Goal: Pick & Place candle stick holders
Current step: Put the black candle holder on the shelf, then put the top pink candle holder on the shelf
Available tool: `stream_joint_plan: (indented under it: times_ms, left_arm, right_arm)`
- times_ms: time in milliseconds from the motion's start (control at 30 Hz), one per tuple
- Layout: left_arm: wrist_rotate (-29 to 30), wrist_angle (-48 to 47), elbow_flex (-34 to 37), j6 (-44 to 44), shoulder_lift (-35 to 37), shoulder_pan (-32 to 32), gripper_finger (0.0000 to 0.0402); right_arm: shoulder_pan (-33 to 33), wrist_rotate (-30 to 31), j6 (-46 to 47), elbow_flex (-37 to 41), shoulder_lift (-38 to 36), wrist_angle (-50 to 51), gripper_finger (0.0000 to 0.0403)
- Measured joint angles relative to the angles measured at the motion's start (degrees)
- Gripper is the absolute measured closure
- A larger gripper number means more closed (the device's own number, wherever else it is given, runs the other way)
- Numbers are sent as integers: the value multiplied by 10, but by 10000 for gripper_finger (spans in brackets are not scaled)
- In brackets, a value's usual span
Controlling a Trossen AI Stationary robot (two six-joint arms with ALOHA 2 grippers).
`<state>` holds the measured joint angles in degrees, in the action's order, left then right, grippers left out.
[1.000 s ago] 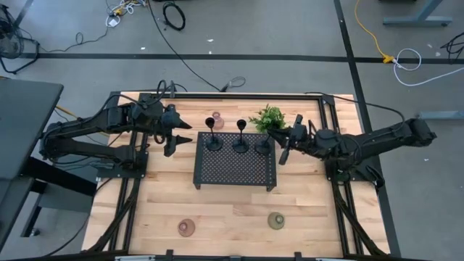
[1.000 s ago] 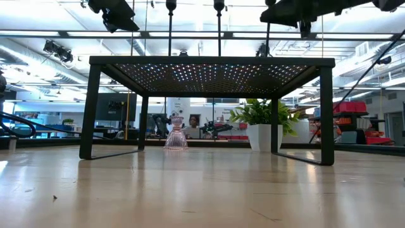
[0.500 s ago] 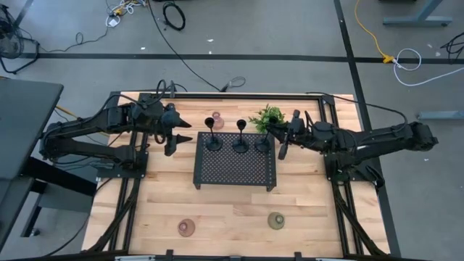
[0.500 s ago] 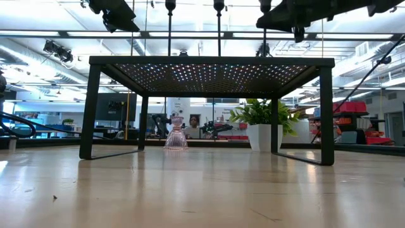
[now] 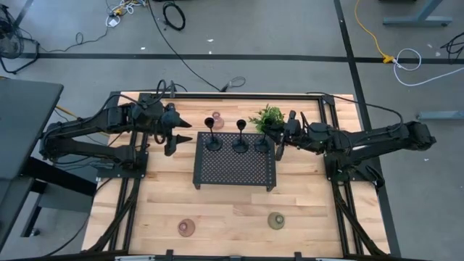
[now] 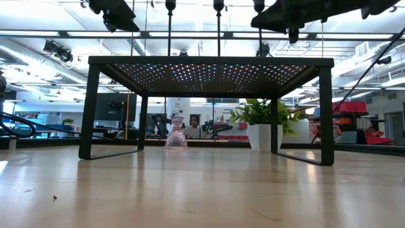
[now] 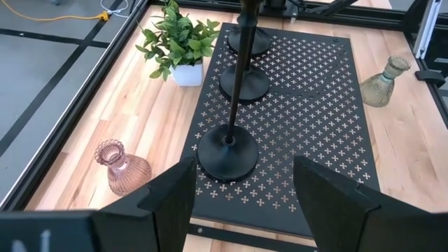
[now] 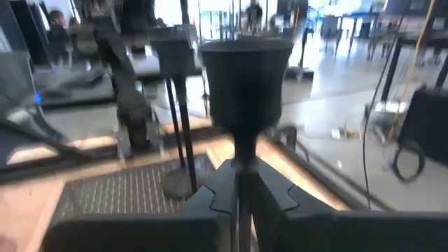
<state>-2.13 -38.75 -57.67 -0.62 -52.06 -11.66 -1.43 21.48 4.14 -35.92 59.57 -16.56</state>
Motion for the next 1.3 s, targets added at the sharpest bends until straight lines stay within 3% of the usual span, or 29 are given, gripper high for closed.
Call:
stream_joint_plan:
  times_ms: [267, 800, 1000, 1300]
  left_arm:
    - [0, -1, 0, 3, 0, 0, 163]
    - [6, 0, 0, 4, 0, 0, 163]
    - [73, -2, 0, 13, 0, 0, 163]
    - [196, -7, 0, 16, -14, -1, 163]
  right_arm:
    - [0, -1, 0, 2, 1, 22, 317]
    - [0, 1, -4, 3, 1, 17, 132]
    - [0, 1, -21, 3, 0, 17, 102]
    - [-1, 1, -35, 3, -30, 17, 96]
